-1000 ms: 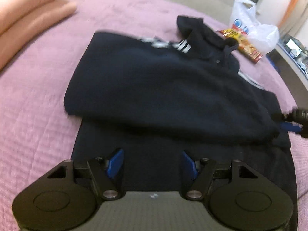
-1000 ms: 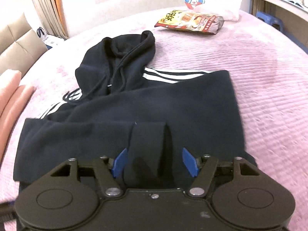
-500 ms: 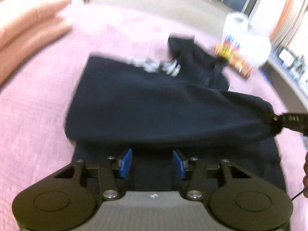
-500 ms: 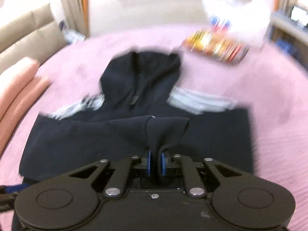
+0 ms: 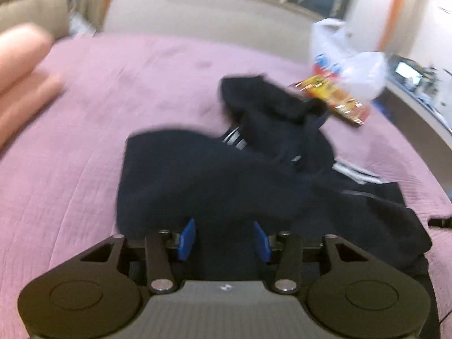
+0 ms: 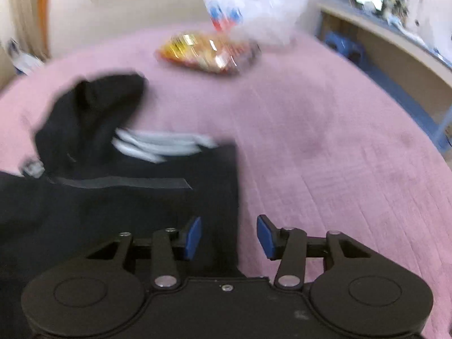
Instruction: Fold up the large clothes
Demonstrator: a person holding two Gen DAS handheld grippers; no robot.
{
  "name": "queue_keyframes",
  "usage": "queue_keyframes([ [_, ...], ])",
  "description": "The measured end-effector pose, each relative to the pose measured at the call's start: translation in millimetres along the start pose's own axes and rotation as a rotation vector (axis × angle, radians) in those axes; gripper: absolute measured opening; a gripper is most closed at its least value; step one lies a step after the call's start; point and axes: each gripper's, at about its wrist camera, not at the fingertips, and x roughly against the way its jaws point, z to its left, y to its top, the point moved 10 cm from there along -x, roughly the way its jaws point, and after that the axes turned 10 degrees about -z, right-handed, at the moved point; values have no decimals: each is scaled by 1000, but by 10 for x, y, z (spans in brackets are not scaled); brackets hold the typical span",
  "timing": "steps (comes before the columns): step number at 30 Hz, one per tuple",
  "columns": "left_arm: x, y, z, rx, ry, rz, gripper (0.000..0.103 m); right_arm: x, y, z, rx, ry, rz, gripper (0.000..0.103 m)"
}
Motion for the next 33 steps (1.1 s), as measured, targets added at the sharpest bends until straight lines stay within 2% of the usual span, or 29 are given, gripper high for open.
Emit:
queue_keyframes([
  [1,-40,27,-59,-18,-10,-9,51,24,42,110,11,40,-23,54],
  [3,-182,65,-169,-41,-33,-6,49,-11,62,419,63,121,-44,37],
  [4,-267,76,-213,-52,-46,-6,47,-83,31,594,105,152,-32,20],
  [5,-350,72,-228,-59,-52,-9,40,-157,-11,735,141,180,-23,8],
  [8,-610,-46,-122,-58,-42,26,14,-487,-210,964,186,227,22,8],
  [10,-700,-125,45,-73,-9,36,3,-646,-348,914,196,187,55,5],
  [12,-682,-132,213,-71,4,5,4,-668,-344,714,164,137,42,1],
  [13,-644,-100,297,-45,10,-7,4,-670,-316,558,146,76,45,0],
  [14,-599,-76,384,-34,42,-15,3,-660,-302,390,111,42,50,0],
  [16,-494,-53,557,-52,161,-17,4,-587,-301,214,18,67,80,0],
  [17,-420,-49,598,-37,167,-15,4,-546,-276,175,15,38,85,0],
  [18,-347,-47,592,-10,136,-10,6,-479,-235,208,28,26,78,0],
  [19,-257,-50,550,17,97,-7,6,-401,-178,306,46,33,60,11],
  [20,-164,-54,471,23,57,-8,6,-276,-146,425,64,68,34,15],
  [23,56,-155,149,-31,-41,2,9,-15,-179,941,153,198,12,16],
  [25,58,-310,-28,-63,-90,46,10,12,-315,1136,222,220,32,16],
  [26,19,-417,-62,-87,-83,82,10,-21,-398,1178,254,207,52,16],
  [28,-88,-639,17,-143,-8,148,9,-139,-611,1105,283,152,125,15],
  [29,-75,-665,64,-131,-14,134,8,-187,-694,1001,253,133,156,14],
  [30,-41,-659,139,-95,-4,135,6,-151,-680,935,206,151,147,14],
  [32,35,-624,313,-82,86,144,4,-85,-633,717,185,72,158,14],
  [33,102,-599,399,-100,142,131,4,-43,-613,609,184,38,151,9],
])
